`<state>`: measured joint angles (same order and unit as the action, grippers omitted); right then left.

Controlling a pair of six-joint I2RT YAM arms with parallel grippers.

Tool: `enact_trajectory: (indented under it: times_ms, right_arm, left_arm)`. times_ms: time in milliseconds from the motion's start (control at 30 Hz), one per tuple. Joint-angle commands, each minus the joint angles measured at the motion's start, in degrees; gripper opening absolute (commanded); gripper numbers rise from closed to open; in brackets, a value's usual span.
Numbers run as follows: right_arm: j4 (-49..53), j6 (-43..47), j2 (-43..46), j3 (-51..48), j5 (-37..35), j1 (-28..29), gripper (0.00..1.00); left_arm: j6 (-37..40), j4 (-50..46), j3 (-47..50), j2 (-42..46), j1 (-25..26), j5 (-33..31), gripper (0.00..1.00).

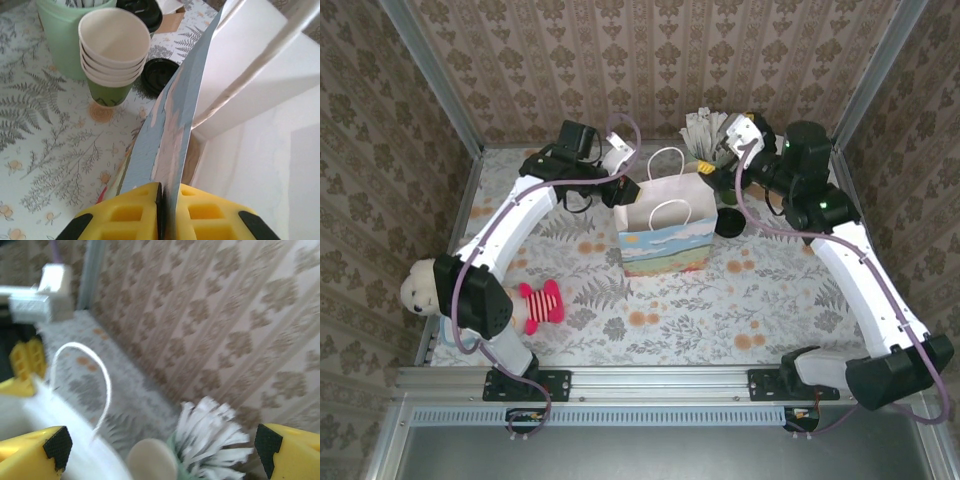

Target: Pack the takeout coffee

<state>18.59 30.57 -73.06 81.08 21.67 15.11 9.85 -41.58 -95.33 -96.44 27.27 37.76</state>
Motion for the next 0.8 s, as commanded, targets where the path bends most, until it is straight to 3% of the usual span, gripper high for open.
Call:
enact_trajectory:
  times_ms: [0, 133, 300, 400, 567, 667, 767]
  right_arm:
    - [19.6, 2.8, -4.8, 2.6, 9.5, 0.3, 0.95]
    - [26.6, 3.9, -11.9, 9.5, 14.4, 0.4, 0.93]
    - [26.9, 5.1, -18.3, 12.3, 7.1, 1.8, 0.87]
    - [30.2, 5.9, -21.7, 16.9, 8.6, 2.2, 0.65]
    - [33.5, 6.9, -23.4, 19.5, 12.9, 2.8, 0.43]
    - [36.0, 7.7, -23.7, 20.6, 10.4, 4.0, 0.32]
    - [35.5, 7.5, -22.5, 19.3, 6.5, 5.2, 0.16]
  left_arm:
    - [4.0, -0.8, -2.7, -0.2, -0.4, 3.8, 0.15]
    - [5.1, -1.4, -3.8, -0.9, -0.4, 4.0, 0.15]
    - [6.4, -1.6, -4.1, -1.5, -0.4, 6.0, 0.15]
    - [7.3, -3.0, -5.3, -2.4, -0.4, 7.2, 0.16]
    - [8.1, -5.9, -8.4, -4.0, -0.4, 10.7, 0.18]
    - [8.5, -5.4, -8.4, -3.3, -0.4, 14.6, 0.20]
    - [7.9, -3.4, -6.9, -1.4, -0.6, 13.9, 0.22]
